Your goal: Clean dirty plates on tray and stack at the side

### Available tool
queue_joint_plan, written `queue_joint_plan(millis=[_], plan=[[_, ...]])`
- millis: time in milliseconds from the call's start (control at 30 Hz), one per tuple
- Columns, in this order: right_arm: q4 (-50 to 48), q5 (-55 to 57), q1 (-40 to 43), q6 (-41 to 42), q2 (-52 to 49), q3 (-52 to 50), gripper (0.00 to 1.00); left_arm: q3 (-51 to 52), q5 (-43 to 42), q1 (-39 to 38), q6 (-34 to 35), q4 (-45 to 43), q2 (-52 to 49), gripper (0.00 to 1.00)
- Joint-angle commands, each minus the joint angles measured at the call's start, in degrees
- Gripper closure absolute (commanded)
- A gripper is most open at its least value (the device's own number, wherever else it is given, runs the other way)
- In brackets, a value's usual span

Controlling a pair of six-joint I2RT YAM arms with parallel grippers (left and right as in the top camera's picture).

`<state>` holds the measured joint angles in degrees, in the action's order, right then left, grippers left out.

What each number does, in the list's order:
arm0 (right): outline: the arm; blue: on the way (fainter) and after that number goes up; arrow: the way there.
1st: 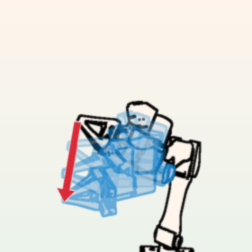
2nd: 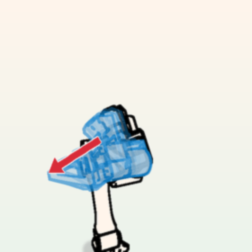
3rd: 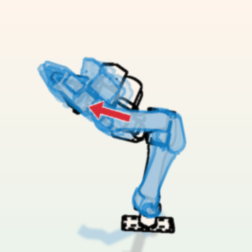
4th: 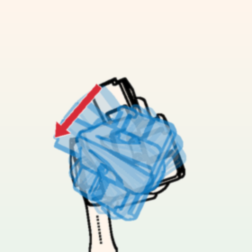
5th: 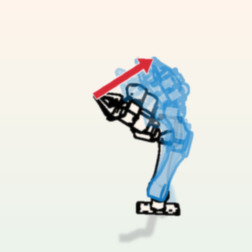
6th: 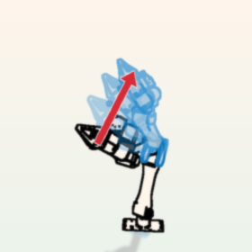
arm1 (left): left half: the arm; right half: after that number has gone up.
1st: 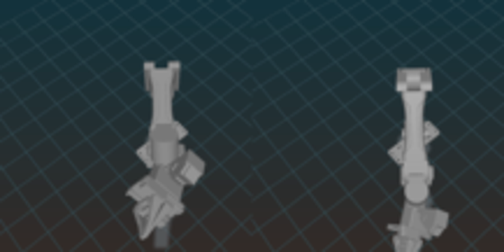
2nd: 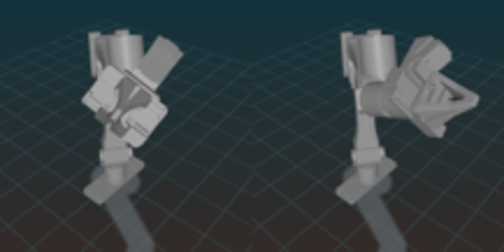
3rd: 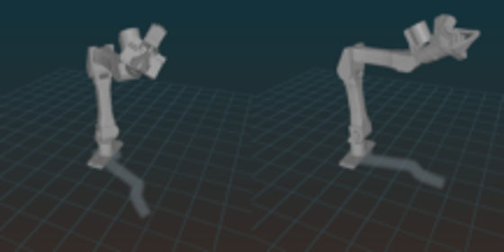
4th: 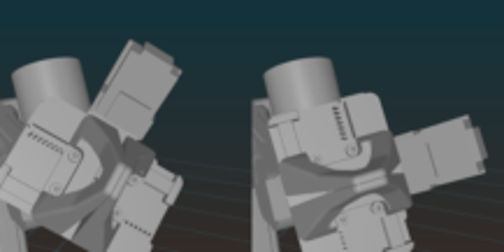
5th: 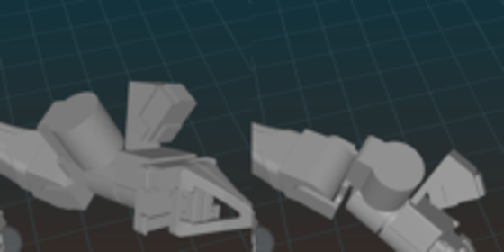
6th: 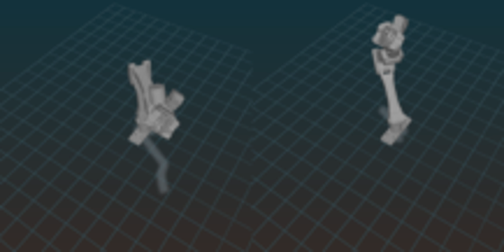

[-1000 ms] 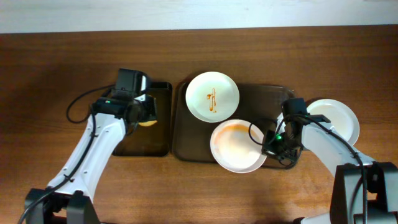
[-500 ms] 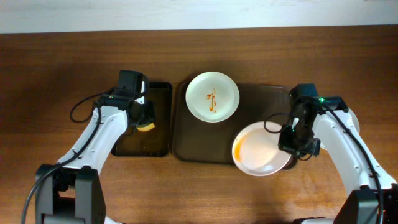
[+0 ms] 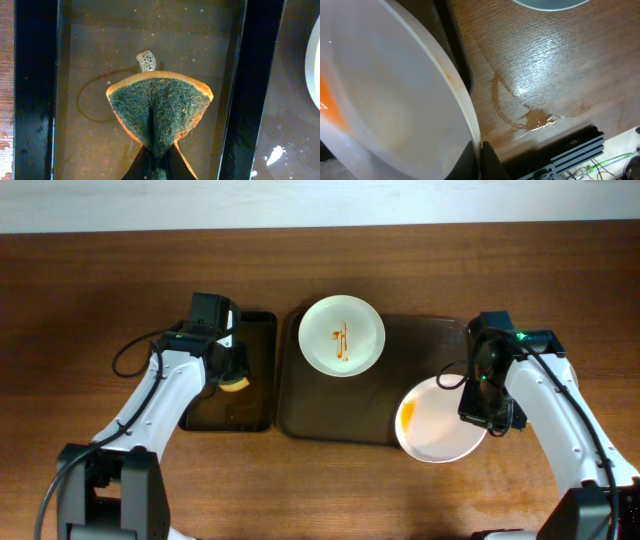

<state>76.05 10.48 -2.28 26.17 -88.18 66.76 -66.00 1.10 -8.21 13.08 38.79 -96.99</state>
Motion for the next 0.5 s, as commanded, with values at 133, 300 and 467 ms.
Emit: queue_joint_plan(millis=[133,300,467], plan=[[6.4,0.3,0.1,1.2,0.7,1.1,0.96,0.3,0.2,0.2,0.5,0.1,-0.1,1.00],[-1.7,0.5,0.0,1.1,0.7,2.0,0.96,0.3,0.2,0.2,0.5,0.5,-0.1,1.00],[0.2,1.9,0.0,1.1,1.2,2.1,0.96,0.3,0.2,0.2,0.5,0.5,-0.1,1.00]])
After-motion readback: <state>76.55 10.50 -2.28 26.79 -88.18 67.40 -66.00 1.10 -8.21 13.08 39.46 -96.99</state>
